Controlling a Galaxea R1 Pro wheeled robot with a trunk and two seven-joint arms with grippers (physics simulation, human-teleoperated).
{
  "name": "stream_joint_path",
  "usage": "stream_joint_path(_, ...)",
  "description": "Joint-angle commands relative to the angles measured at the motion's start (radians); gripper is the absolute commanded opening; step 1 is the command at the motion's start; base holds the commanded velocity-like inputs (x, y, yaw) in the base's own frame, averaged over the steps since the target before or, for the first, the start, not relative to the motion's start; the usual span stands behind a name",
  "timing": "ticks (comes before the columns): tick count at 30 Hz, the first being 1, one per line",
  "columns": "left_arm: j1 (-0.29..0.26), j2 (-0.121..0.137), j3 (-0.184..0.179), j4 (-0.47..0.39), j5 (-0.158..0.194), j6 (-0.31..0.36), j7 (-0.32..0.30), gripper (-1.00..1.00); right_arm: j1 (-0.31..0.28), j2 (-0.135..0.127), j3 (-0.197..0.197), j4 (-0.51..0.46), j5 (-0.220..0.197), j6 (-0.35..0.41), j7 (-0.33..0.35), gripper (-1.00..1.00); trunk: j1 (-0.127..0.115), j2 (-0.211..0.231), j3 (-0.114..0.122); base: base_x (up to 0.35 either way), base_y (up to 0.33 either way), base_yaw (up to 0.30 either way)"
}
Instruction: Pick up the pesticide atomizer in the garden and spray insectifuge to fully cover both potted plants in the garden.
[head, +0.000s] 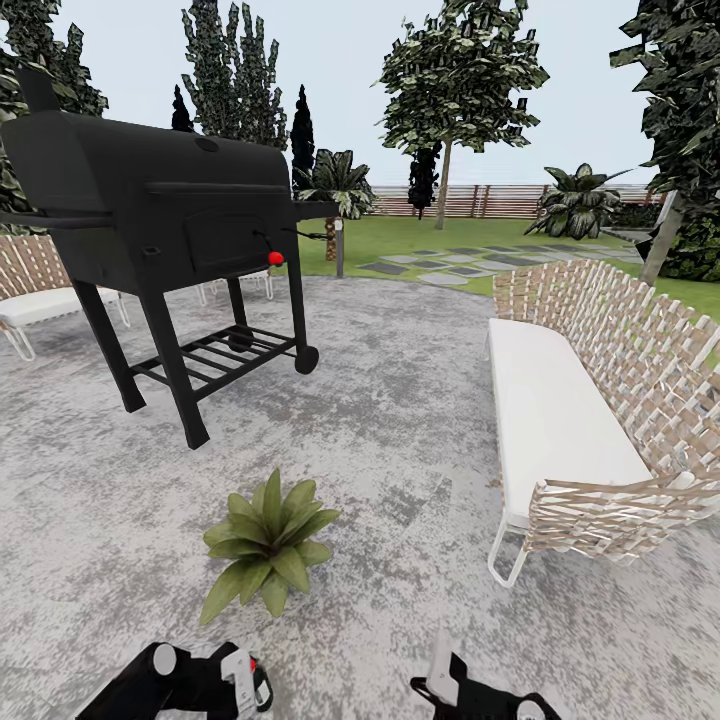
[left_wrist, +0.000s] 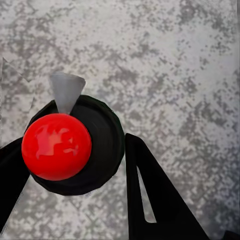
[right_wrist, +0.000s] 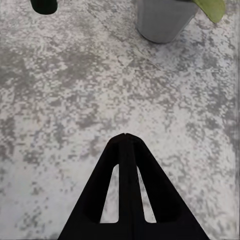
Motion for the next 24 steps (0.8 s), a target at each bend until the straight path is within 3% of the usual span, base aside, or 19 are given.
stream_joint_path(1, -0.001, -0.001, 0.000, -0.001, -0.010, -0.009, -0.002, -1.00, 0.000, 0.000, 0.001, -0.006, 0.010, -0.006, -0.002, -1.00, 0.000, 0.000, -0.001, 0.000, 0.000, 0.000)
stream_joint_path(9, -0.004, -0.003, -0.005, -0.001, -0.010, -0.010, -0.008, -1.00, -0.005, 0.011, 0.001, -0.041, 0.008, -0.006, -0.001, -1.00, 0.000, 0.000, -0.001, 0.000, 0.000, 0.000)
stream_joint_path(17, -0.023, -0.014, 0.002, -0.033, -0.004, 0.001, -0.092, -1.00, -0.025, 0.053, -0.012, -0.074, 0.006, -0.002, 0.017, -1.00, 0.000, 0.000, -0.001, 0.000, 0.000, 0.000)
stream_joint_path(24, -0.045, -0.014, -0.003, -0.069, -0.004, 0.004, -0.131, -1.00, -0.029, 0.058, -0.011, -0.103, 0.004, -0.001, 0.023, -1.00, 0.000, 0.000, -0.001, 0.000, 0.000, 0.000)
